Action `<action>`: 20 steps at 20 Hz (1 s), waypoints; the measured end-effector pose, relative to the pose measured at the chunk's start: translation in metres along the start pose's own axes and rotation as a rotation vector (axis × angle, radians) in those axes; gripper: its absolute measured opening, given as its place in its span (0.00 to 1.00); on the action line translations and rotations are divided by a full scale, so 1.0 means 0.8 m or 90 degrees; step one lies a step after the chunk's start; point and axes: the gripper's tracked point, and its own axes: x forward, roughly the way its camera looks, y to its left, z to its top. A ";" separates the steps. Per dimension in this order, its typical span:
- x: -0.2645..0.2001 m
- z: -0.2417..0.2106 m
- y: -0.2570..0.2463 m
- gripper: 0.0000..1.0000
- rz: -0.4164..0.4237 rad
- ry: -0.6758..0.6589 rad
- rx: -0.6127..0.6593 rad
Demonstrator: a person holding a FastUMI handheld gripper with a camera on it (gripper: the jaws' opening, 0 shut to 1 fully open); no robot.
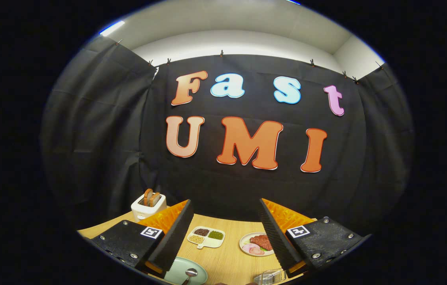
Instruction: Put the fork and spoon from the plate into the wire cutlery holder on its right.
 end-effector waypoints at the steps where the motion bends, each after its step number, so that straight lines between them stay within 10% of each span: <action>1: 0.003 -0.011 0.008 0.99 0.011 0.020 0.003; 20: -0.039 -0.349 0.129 0.85 0.182 0.665 0.027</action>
